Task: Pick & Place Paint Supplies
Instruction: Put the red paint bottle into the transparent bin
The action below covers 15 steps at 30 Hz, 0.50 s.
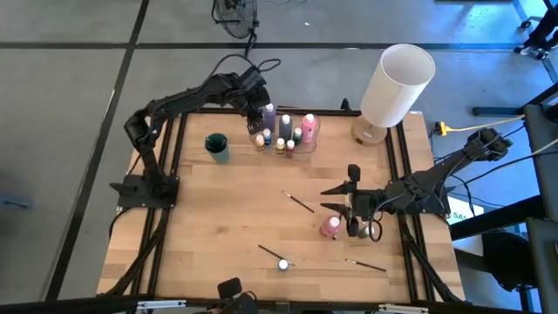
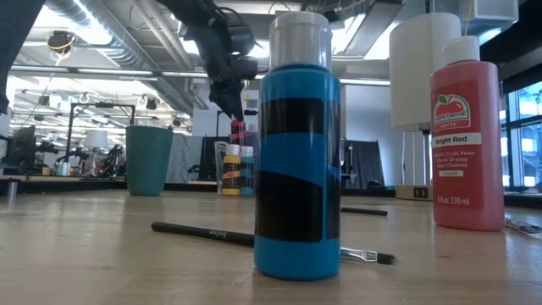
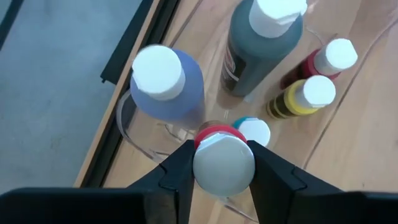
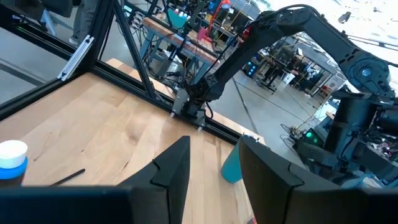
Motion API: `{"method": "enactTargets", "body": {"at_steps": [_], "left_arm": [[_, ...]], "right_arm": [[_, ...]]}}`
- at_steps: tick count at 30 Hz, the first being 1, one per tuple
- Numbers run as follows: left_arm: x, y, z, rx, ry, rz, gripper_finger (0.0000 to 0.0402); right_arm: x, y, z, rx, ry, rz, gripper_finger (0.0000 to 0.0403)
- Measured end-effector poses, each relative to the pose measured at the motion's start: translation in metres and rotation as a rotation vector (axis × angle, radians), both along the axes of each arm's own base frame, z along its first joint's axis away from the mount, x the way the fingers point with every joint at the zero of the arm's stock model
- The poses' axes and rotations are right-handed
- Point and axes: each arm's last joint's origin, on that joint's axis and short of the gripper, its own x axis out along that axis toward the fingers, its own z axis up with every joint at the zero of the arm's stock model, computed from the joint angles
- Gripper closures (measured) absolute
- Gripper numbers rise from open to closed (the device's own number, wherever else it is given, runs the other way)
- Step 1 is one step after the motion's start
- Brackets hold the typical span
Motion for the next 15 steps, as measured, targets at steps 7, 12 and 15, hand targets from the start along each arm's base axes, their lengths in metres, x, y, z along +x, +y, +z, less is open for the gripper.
{"method": "enactTargets", "body": {"at_steps": [7, 12, 15], "left_arm": [[-0.002, 0.001, -0.013, -0.010, 0.011, 0.003, 0.0280], [-0.001, 0.002, -0.020, -0.006, -0.009, 0.019, 0.0286], [-0.001, 0.003, -0.025, -0.013, -0.022, 0.046, 0.0282]], "right_arm": [[0.000, 0.000, 0.000, -0.001, 0.000, 0.000, 0.0263], [0.000, 0.000, 0.000, 0.000, 0.000, 0.000, 0.0263], [0.000, 0.000, 0.000, 0.000, 0.000, 0.001, 0.0263]]}}
